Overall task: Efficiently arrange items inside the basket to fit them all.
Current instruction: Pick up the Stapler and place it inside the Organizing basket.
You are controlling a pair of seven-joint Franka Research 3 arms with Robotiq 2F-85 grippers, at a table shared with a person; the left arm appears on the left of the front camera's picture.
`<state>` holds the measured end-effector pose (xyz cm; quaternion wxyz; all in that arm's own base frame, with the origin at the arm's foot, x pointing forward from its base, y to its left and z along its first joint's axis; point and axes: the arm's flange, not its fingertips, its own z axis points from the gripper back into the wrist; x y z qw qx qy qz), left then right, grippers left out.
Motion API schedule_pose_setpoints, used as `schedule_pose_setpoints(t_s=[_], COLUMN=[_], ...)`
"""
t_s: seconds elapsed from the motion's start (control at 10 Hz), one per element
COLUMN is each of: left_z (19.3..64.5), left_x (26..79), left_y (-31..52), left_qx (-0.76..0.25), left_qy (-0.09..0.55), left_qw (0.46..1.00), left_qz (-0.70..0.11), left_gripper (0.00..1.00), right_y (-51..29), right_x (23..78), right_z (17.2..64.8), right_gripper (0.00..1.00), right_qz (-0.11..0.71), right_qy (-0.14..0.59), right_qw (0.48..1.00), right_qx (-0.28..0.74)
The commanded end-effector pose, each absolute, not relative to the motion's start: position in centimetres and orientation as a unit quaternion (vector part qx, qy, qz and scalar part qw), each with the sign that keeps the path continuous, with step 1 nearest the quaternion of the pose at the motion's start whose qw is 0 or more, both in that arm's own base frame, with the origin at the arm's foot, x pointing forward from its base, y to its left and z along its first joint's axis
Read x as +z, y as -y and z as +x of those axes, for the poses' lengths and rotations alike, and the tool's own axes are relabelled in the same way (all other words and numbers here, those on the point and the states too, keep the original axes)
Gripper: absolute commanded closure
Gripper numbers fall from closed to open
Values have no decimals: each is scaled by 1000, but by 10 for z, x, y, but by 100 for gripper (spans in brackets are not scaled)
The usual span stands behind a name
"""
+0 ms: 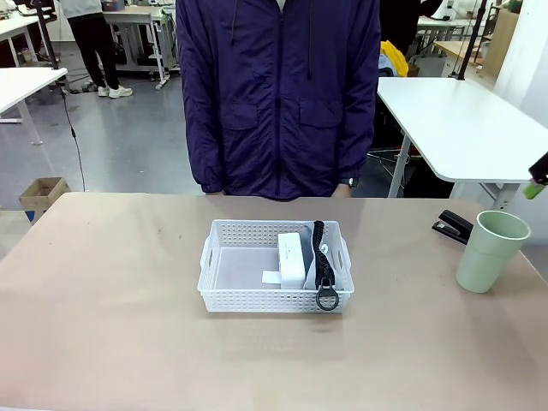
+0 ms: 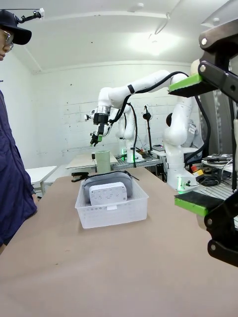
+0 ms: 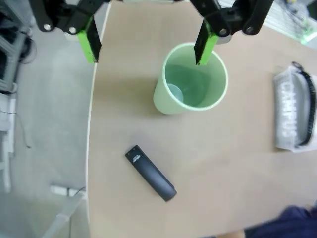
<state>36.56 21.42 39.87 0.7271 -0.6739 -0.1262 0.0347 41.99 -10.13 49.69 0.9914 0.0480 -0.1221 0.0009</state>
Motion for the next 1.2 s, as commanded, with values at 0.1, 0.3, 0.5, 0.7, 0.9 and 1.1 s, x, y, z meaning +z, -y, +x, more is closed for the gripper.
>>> schedule_pose_setpoints(t_s=[0.1,0.3,0.5,0.7,0.9,1.1], left_z=[363,363,363,363,363,363], left_x=[402,402,402,402,402,402], left_y=[-213,-213,-213,-213,-213,-213], left_qx=[35,35,35,35,35,35], left_qy=[125,125,125,125,125,125], left_qw=[732,732,732,732,732,732], left_qz=[-669,-669,-669,-669,-669,-669], left_gripper=[0,0,0,0,0,0], right_y=[98,85,80,84,86,88], right_x=[492,473,451,428,424,423], right_z=[479,513,536,552,554,555], right_gripper=[0,0,0,0,0,0], right_qz=[3,-13,-8,5,19,24], right_qy=[93,54,40,32,38,51], right_qw=[994,991,981,977,976,985], right_qx=[61,125,190,212,212,165])
